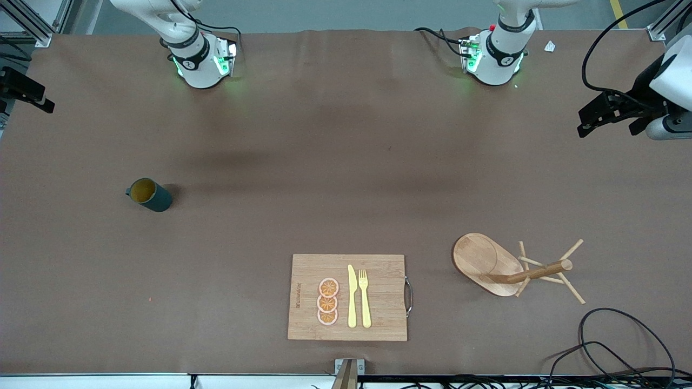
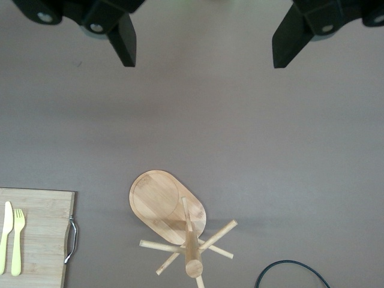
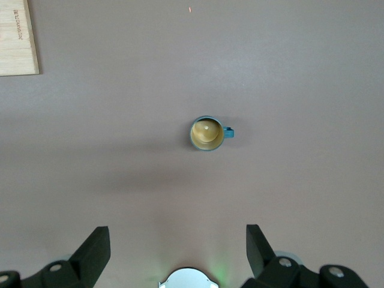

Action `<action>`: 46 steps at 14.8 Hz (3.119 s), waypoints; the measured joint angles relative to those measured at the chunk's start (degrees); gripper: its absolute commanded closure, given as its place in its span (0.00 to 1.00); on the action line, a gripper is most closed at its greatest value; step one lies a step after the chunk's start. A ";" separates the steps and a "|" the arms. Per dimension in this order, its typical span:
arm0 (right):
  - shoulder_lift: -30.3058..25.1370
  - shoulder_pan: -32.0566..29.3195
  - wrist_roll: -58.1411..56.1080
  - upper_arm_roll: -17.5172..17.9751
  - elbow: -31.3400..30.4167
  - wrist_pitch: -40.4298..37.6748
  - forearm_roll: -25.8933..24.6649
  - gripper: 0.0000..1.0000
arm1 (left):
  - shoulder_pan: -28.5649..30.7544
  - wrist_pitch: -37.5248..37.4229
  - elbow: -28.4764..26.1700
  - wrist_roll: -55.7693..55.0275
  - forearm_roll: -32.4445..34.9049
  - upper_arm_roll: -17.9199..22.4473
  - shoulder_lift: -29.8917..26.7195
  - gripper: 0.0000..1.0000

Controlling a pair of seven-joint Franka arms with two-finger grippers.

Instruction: Pass cup and hang on rack

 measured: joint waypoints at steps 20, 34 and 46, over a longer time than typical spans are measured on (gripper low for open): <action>15.89 -1.64 -17.09 -0.68 -12.18 21.66 -0.53 0.00 | 0.02 0.00 0.01 0.00 0.00 0.00 0.03 0.00; 24.70 -5.60 -38.17 -0.74 -38.18 60.65 -0.51 0.98 | 0.37 0.00 0.01 0.00 -0.05 0.01 0.05 0.00; 22.12 0.14 -31.87 0.54 -28.78 44.61 6.27 1.00 | 0.38 0.00 0.01 0.00 -0.09 0.01 0.05 0.00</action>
